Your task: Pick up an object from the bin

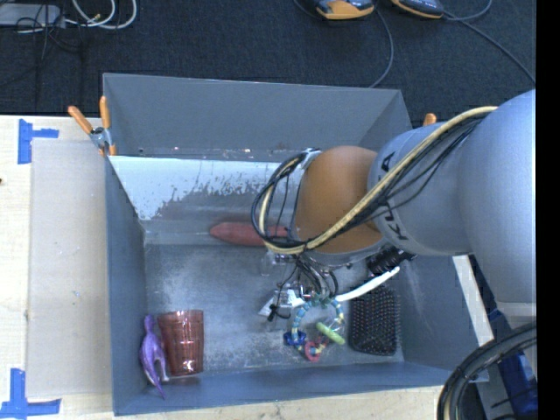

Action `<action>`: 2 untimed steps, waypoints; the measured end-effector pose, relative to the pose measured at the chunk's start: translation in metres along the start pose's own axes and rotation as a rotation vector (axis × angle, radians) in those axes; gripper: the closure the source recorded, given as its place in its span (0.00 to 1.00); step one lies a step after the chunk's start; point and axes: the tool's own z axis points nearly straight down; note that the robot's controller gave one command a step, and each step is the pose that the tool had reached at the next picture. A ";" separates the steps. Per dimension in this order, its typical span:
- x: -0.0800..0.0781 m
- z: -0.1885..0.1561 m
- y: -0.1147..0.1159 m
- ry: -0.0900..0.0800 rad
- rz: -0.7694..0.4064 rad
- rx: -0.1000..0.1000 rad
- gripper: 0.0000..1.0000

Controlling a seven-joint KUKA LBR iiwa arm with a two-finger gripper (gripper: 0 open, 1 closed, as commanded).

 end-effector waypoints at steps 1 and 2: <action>-0.024 0.011 -0.026 -0.009 0.010 -0.004 0.00; 0.012 0.021 -0.074 0.002 0.092 0.000 1.00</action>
Offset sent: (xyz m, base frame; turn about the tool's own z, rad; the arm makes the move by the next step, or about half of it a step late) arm -0.0188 -0.0722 -0.0202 0.0894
